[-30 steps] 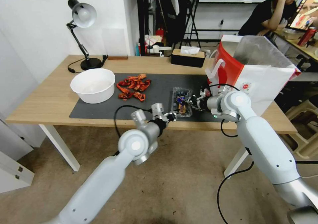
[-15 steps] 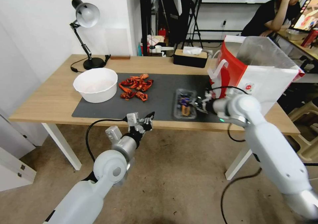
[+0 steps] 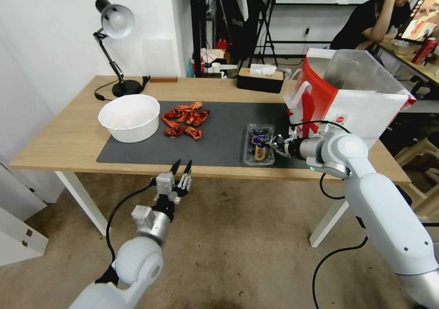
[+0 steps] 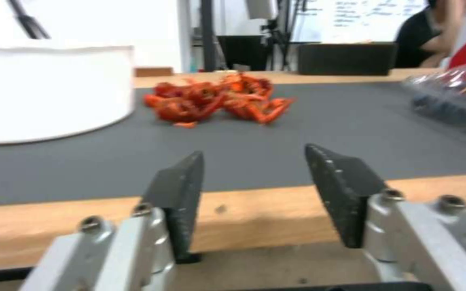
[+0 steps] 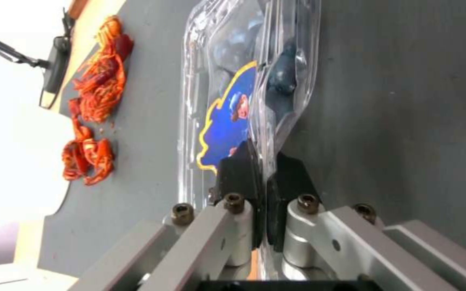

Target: Close the takeout container lid, then place the container into the takeout bag.

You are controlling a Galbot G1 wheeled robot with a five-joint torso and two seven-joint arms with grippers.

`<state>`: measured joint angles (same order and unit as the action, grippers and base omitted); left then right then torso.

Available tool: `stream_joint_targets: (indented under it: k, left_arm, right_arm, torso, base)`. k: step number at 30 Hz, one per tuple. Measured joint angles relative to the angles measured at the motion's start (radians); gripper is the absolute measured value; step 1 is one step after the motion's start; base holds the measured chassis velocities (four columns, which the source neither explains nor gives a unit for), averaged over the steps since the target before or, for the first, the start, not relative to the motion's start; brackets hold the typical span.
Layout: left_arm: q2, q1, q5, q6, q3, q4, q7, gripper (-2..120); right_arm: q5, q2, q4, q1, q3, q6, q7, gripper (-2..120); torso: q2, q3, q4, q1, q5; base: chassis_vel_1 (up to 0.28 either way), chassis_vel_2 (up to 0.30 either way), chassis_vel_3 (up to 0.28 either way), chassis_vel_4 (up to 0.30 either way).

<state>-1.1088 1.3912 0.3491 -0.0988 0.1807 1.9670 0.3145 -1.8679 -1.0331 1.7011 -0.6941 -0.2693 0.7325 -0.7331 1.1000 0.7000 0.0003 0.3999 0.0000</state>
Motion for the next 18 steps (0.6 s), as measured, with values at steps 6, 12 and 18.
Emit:
stream_joint_targets:
  k: [6, 12, 18]
  left_arm:
    - [-0.023, 0.040, -0.053, 0.000, 0.007, -0.006, 0.036, 74]
    - [-0.028, 0.058, -0.074, 0.009, 0.012, -0.009, 0.054, 96]
    - [-0.030, 0.066, -0.057, 0.008, 0.027, -0.011, 0.054, 100]
  right_arm:
    - [-0.001, 0.000, -0.002, 0.002, -0.001, 0.000, 0.021, 0]
    - [0.000, -0.002, 0.001, 0.005, -0.004, -0.006, 0.068, 0]
    - [0.147, 0.013, 0.037, 0.005, 0.004, -0.055, 0.265, 0]
  torso:
    - [0.000, 0.000, -0.0003, 0.000, -0.0001]
    - [0.000, 0.000, -0.0003, 0.000, 0.0001]
    - [0.000, 0.000, -0.0003, 0.000, 0.0000]
  base:
    - [0.000, 0.000, 0.000, 0.000]
    - [0.000, 0.000, 0.000, 0.000]
    - [0.000, 0.000, 0.000, 0.000]
